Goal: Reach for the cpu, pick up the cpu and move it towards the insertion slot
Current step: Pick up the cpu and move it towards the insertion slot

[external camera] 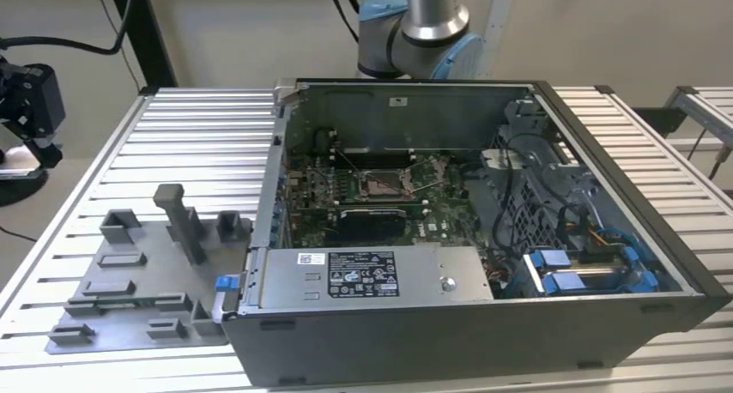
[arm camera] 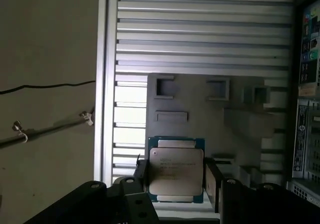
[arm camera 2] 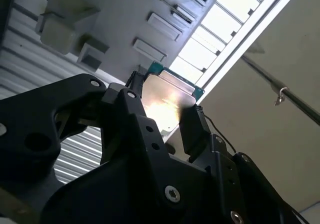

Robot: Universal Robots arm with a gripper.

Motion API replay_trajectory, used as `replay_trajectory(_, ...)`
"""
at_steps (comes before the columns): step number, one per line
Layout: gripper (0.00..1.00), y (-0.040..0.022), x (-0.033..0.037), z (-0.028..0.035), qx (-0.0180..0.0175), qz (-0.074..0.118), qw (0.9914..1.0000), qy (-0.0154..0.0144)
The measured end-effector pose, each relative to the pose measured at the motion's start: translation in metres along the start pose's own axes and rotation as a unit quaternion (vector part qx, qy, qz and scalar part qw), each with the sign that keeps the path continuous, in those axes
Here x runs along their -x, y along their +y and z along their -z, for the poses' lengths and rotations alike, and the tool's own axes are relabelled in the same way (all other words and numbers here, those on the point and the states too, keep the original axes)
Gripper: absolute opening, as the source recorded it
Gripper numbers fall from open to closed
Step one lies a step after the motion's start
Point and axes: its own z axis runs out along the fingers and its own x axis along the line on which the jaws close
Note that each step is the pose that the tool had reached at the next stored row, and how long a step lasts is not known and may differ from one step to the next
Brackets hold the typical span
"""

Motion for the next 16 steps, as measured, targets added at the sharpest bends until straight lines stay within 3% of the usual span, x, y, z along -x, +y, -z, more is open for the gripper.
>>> replay_trajectory(6,0.00,0.0002,0.0014,0.0003,-0.0002,0.000,1.00000,0.0002)
replay_trajectory(16,0.00,-0.0004,0.0307,0.0004,-0.0001,0.000,1.00000,0.0020)
